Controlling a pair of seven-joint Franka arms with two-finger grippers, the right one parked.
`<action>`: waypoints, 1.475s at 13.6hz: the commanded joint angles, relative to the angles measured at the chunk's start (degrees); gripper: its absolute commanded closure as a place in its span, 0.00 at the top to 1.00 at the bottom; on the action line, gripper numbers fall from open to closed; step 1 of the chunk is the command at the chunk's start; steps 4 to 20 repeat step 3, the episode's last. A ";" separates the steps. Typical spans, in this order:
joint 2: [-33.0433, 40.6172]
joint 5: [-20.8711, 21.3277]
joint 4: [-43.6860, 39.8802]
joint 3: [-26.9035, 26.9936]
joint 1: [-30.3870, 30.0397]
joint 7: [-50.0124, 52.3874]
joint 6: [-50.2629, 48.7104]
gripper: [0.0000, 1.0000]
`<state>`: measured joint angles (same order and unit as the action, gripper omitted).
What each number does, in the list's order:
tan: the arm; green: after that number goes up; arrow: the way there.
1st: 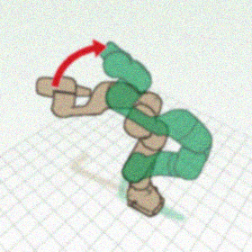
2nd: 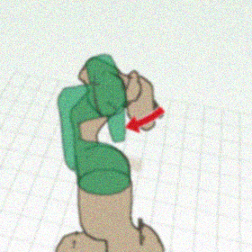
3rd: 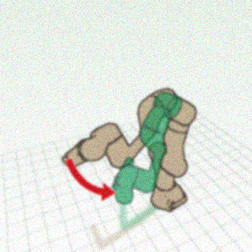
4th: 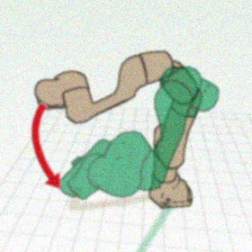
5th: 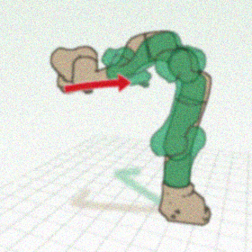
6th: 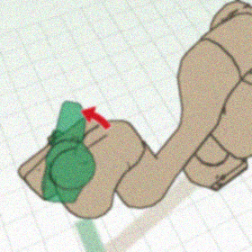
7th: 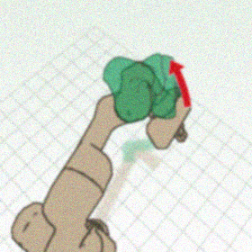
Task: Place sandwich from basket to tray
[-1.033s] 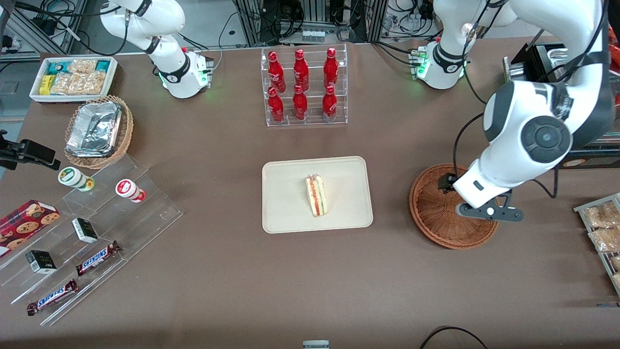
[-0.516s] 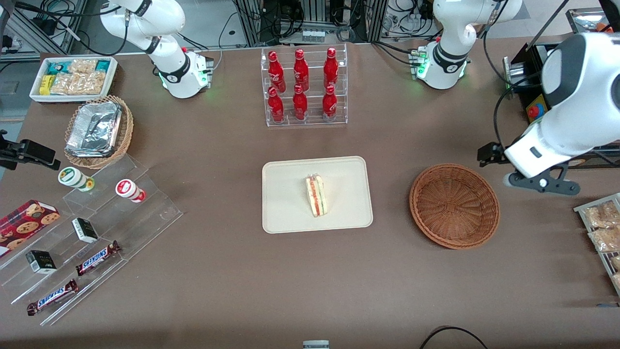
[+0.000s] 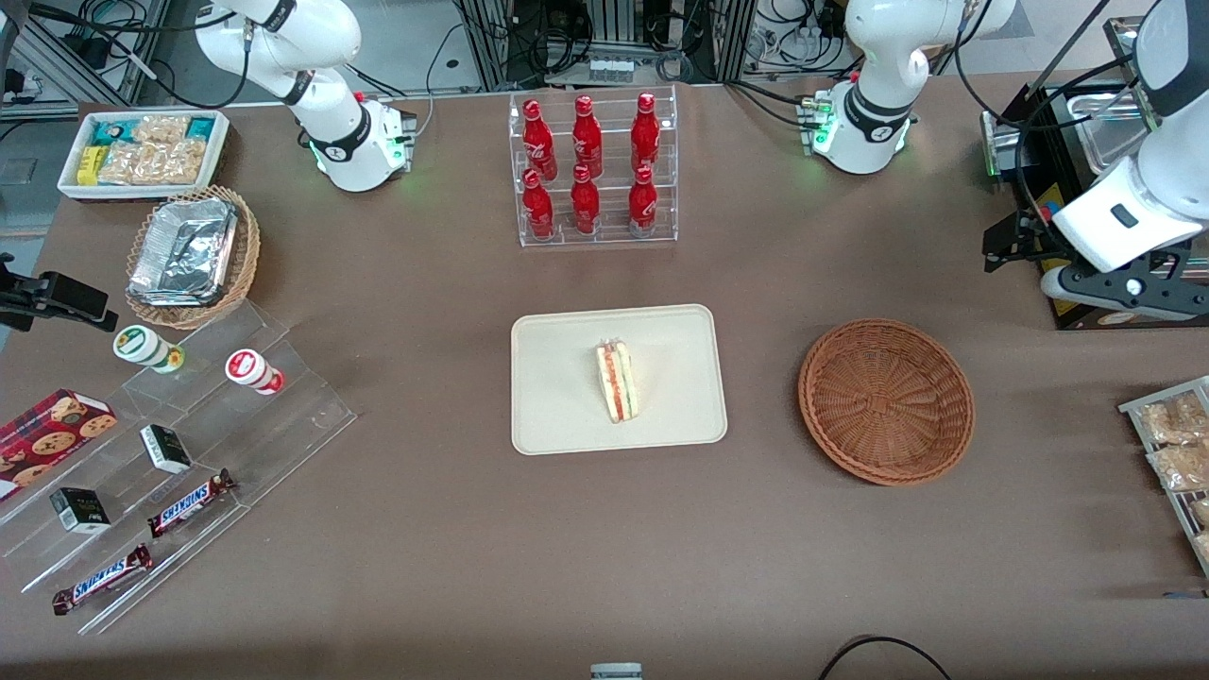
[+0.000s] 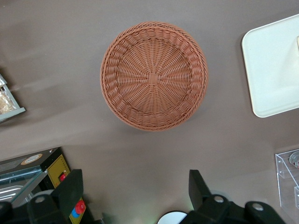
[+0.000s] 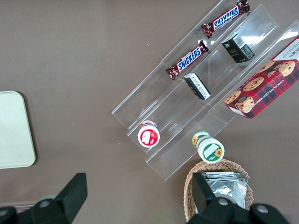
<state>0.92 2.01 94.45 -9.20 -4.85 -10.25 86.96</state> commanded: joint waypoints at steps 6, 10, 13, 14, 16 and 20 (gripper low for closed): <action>1.98 -0.16 1.00 0.67 -0.33 -0.47 -0.73 1.00; 1.98 -0.16 1.00 0.67 -0.33 -0.47 -0.73 1.00; 1.98 -0.16 1.00 0.67 -0.33 -0.47 -0.73 1.00; 1.98 -0.16 1.00 0.67 -0.33 -0.47 -0.73 1.00; 1.98 -0.16 1.00 0.67 -0.33 -0.47 -0.73 1.00; 1.98 -0.16 1.00 0.67 -0.33 -0.47 -0.73 1.00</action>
